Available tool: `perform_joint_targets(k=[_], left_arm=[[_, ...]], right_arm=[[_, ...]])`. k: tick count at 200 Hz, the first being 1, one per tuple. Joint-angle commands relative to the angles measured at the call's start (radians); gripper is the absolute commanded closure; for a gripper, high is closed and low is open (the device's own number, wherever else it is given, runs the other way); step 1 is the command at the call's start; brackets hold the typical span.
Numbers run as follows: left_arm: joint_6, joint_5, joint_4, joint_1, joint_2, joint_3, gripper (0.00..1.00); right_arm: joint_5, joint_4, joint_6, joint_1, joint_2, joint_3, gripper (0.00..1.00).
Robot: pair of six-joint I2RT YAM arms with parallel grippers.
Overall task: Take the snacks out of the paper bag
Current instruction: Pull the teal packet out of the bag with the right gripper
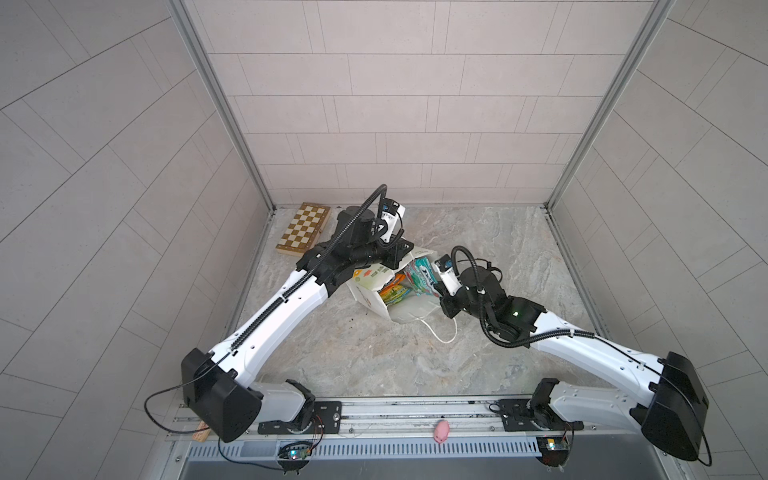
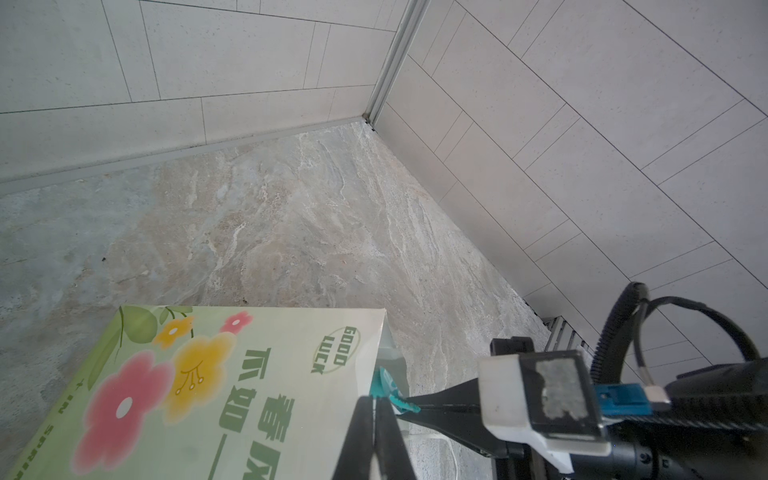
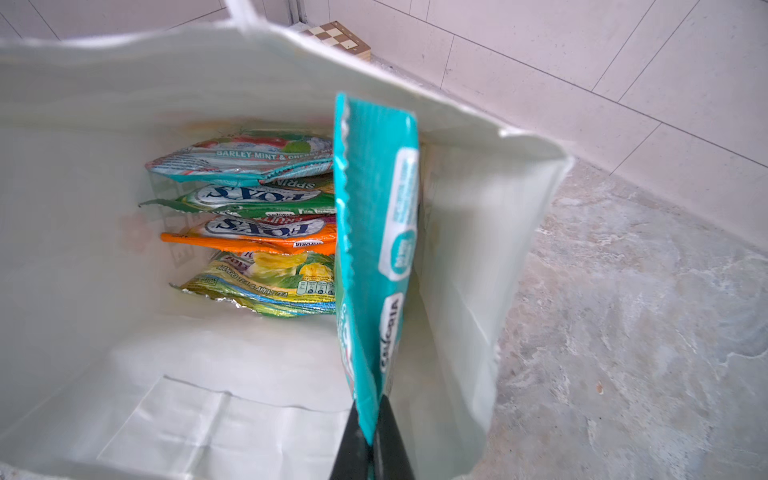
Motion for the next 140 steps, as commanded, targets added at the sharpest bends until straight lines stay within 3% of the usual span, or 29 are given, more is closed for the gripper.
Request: perform_joint_targets(k=[1, 83, 140], left_arm=[[0.012, -0.008, -0.009, -0.006, -0.008, -0.009, 1.0], [0.014, -0.008, -0.012, -0.011, -0.002, -0.008, 1.0], [0.017, -0.005, -0.014, -0.012, 0.0, -0.007, 1.0]], right_arm=[[0.018, -0.087, -0.021, 0.005, -0.073, 0.053, 1.0], [0.17, -0.198, -0.06, 0.004, -0.242, 0.162, 1.0], [0.311, -0.209, -0.058, -0.022, -0.259, 0.224, 1.0]])
